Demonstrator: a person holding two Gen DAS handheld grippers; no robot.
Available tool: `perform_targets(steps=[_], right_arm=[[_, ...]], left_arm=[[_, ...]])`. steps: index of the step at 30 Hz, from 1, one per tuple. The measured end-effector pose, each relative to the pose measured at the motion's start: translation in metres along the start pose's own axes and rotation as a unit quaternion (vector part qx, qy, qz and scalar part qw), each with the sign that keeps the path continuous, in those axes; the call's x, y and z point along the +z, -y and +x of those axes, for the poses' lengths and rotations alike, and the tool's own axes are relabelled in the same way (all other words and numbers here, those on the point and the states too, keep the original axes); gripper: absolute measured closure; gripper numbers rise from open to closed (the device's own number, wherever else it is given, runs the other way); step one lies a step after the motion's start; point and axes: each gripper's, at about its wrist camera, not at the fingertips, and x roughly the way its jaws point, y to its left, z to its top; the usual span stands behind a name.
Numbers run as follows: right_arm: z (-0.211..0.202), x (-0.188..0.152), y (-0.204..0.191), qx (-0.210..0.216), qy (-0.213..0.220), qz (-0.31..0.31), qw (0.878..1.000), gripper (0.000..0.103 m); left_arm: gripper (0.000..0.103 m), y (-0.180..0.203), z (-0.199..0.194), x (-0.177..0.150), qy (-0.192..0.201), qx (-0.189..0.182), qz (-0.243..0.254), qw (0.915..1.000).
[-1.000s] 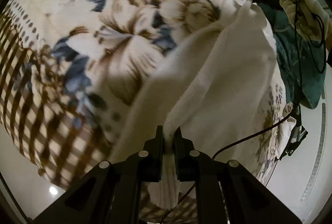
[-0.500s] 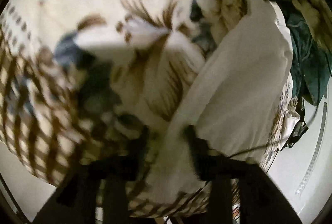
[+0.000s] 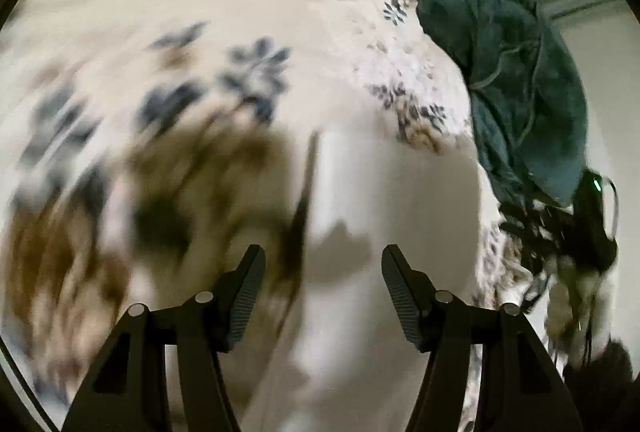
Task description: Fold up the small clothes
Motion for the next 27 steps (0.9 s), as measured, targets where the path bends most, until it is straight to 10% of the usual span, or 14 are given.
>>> perform_targets(steps=[4, 6, 9, 11, 18, 23, 27], right_arm=[[0.026, 0.012, 0.017, 0.031, 0.009, 0.025, 0.999, 0.049], [0.041, 0.015, 0.015, 0.054, 0.008, 0.027, 0.998, 0.049], [0.057, 0.017, 0.007, 0.071, 0.006, 0.015, 0.997, 0.051], [0.059, 0.016, -0.003, 0.061, 0.026, -0.009, 0.998, 0.096], [0.064, 0.028, 0.007, -0.012, 0.05, -0.007, 0.999, 0.097], [0.077, 0.029, 0.009, 0.0, 0.009, 0.001, 1.0, 0.085], [0.052, 0.007, 0.021, 0.046, -0.005, 0.017, 0.999, 0.052]], left_arm=[[0.05, 0.003, 0.054, 0.033, -0.035, 0.018, -0.003, 0.9992], [0.09, 0.005, 0.058, 0.038, -0.028, 0.013, 0.01, 0.9995], [0.096, 0.017, 0.058, 0.042, -0.013, 0.025, 0.038, 0.9989], [0.097, 0.019, 0.062, 0.052, -0.005, 0.028, 0.037, 0.9989], [0.097, 0.02, 0.084, 0.076, -0.004, 0.036, 0.032, 0.9988], [0.091, 0.018, 0.076, 0.07, -0.026, 0.035, 0.025, 0.9987], [0.042, 0.019, 0.029, 0.043, -0.007, 0.008, 0.041, 0.9991]])
